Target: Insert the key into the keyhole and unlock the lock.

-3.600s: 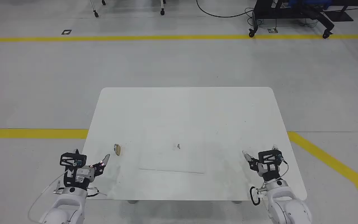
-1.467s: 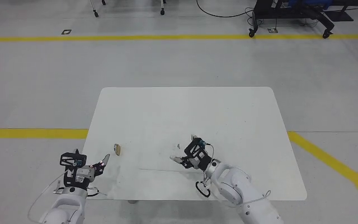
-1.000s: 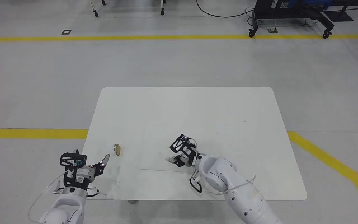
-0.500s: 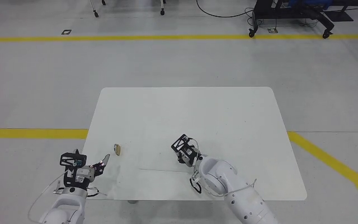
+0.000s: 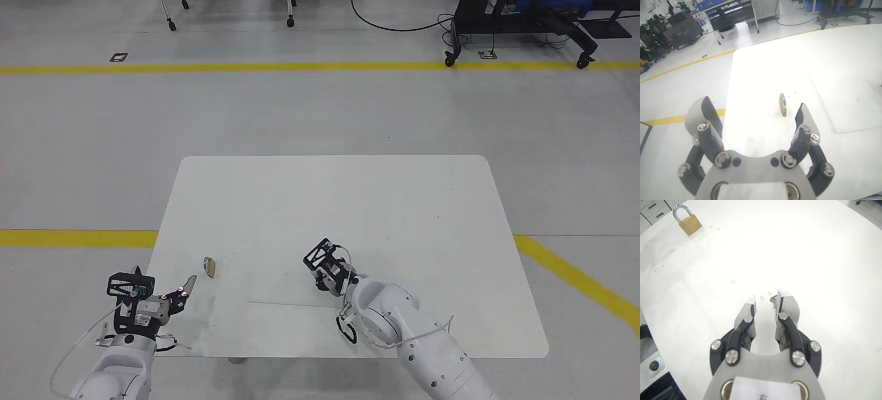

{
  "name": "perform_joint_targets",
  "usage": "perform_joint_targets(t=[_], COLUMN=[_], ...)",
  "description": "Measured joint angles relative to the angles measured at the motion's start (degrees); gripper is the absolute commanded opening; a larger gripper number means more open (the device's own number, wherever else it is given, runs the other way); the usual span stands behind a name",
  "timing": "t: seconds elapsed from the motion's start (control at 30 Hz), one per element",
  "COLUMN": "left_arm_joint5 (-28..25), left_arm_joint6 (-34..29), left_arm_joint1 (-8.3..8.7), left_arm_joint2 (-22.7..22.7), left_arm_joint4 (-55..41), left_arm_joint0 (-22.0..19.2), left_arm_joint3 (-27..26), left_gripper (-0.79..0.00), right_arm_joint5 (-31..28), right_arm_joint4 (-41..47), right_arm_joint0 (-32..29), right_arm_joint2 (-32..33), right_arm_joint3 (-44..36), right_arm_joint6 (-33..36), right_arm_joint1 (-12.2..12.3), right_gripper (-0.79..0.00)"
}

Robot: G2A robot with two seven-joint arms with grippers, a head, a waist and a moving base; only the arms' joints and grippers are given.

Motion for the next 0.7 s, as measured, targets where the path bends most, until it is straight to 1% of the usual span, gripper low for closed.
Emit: perform_joint_targets(t=[0.03,0.07,0.1,0.13,0.33,0.67,0.7], left_arm_joint5=[0.0,0.0,0.0,0.0,0.0,0.0,0.0], left_arm_joint6=[0.0,0.0,0.0,0.0,0.0,0.0,0.0], left_arm_joint1=[0.00,0.00,0.00,0.00,0.00,0.00,0.00], left_arm_joint2=[0.0,0.0,0.0,0.0,0.0,0.0,0.0], left_arm_joint4=[0.0,0.0,0.0,0.0,0.0,0.0,0.0], left_arm_joint0=[0.0,0.0,0.0,0.0,0.0,0.0,0.0], left_arm_joint3=[0.0,0.0,0.0,0.0,0.0,0.0,0.0], left_gripper=[0.000,0.000,0.000,0.000,0.000,0.000,0.000], right_arm_joint5=[0.3,0.6,0.9,1.0,1.5,1.7,1.6], right_arm_joint4=[-0.1,-0.1,-0.1,-0.1,-0.7,-3.2,-3.3], right_arm_joint0=[0.1,0.2,0.3,0.4,-0.5,-4.9,-5.1], right_arm_joint2=[-0.1,-0.1,-0.2,-0.2,0.5,3.7,3.9], right_arm_joint3=[0.2,0.5,0.6,0.8,-0.5,-5.3,-5.6], right_arm_joint6=[0.1,0.3,0.4,0.3,-1.2,-4.8,-4.8], right_arm_joint1=[-0.1,-0.2,-0.3,-0.3,-0.4,0.5,0.5], right_gripper=[-0.588,-0.643,-0.702,-0.782,-0.785,-0.785,-0.542])
